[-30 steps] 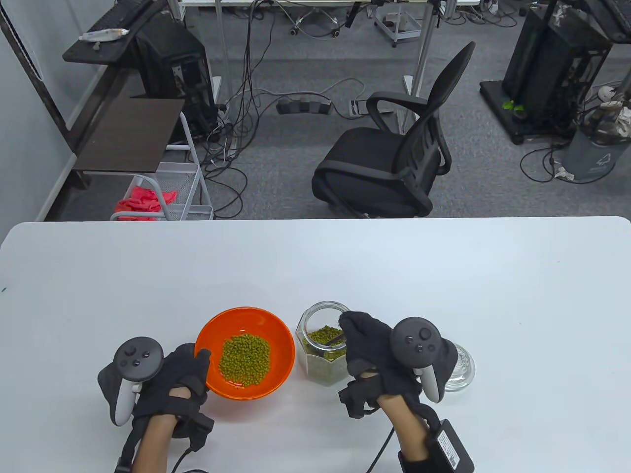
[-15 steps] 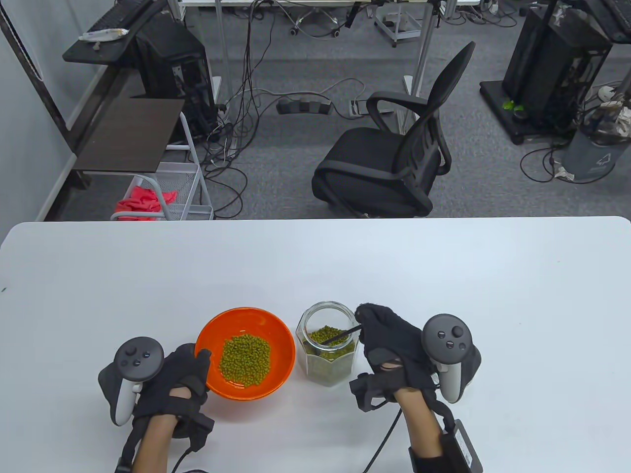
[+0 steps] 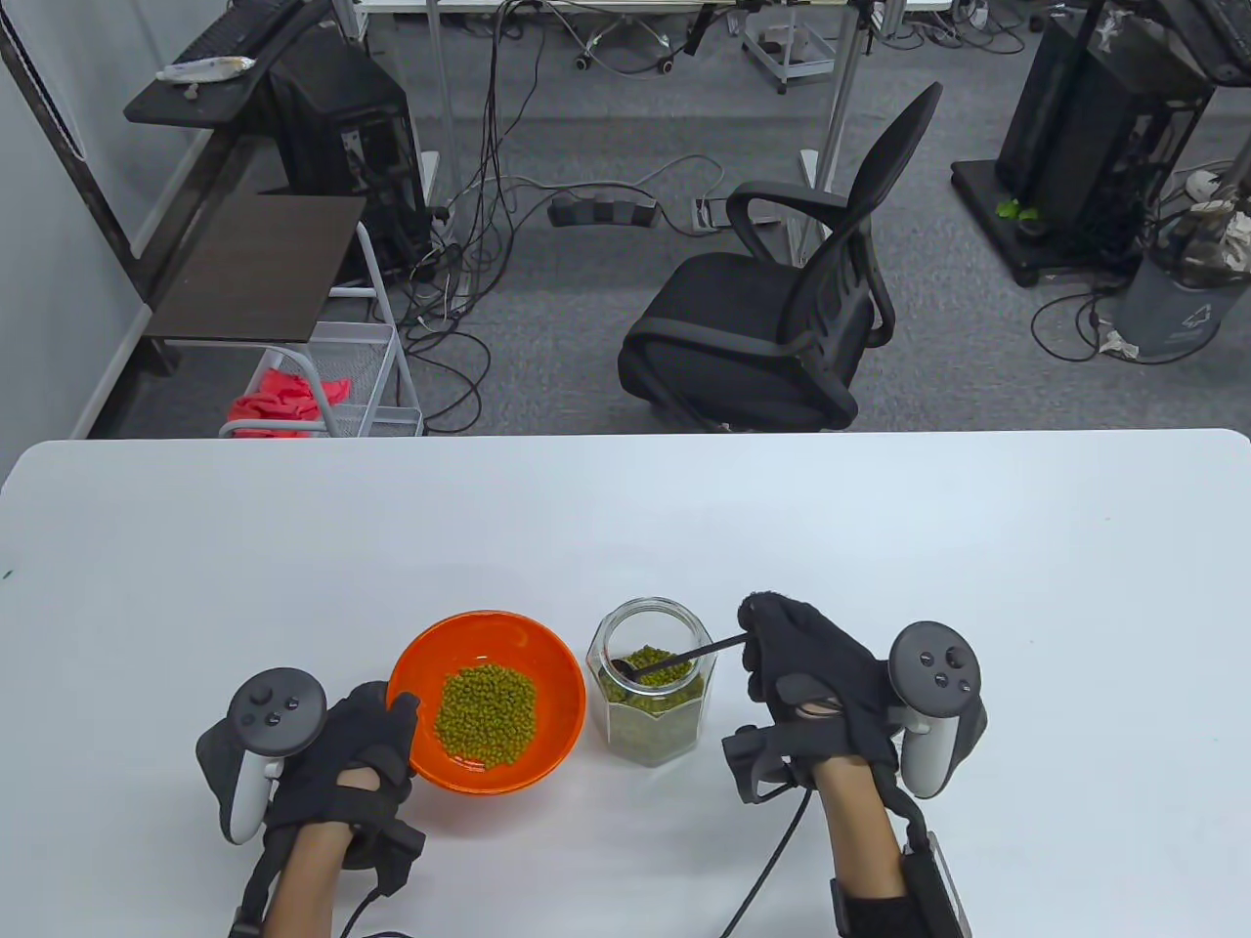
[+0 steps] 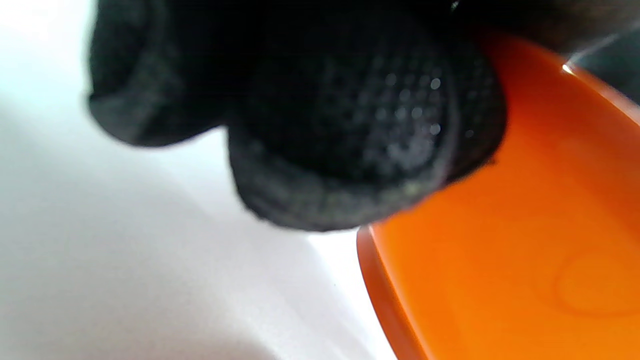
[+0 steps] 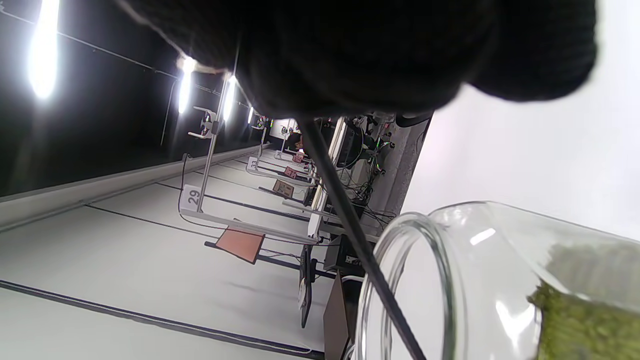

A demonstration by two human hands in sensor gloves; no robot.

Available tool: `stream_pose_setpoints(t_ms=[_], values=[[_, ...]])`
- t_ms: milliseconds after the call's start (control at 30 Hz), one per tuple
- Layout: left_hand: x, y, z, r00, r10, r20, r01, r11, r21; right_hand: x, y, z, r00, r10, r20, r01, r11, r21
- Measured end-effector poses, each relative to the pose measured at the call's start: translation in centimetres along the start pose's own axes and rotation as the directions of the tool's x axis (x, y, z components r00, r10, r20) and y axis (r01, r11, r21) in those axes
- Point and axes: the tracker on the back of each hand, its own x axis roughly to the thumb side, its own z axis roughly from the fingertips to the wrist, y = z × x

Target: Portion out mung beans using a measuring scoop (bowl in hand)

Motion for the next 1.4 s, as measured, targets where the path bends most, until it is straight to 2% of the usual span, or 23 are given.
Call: stream_pose_setpoints(t_ms=[500,1033,1400], values=[[0.0,0.0,0.0,1.000,0.000,0.000,0.000,1.000,0.000,-0.9,-1.4,-0.3,0.992,-0.108,-0.063,0.106,0.994,-0.037],[0.0,0.0,0.0,1.000,-0.002,-0.004,0.002,1.000,0.000,-0.5,-3.7,0.0,0.984,-0.170,-0.057,0.162,0.979,-0.122],[0.0,-0.3,-0.1,1.000,-0.013,-0.011,0.013,1.000,-0.011,0.7,-2.7,0.6,0.978,-0.208,-0.018,0.207,0.976,-0.073]])
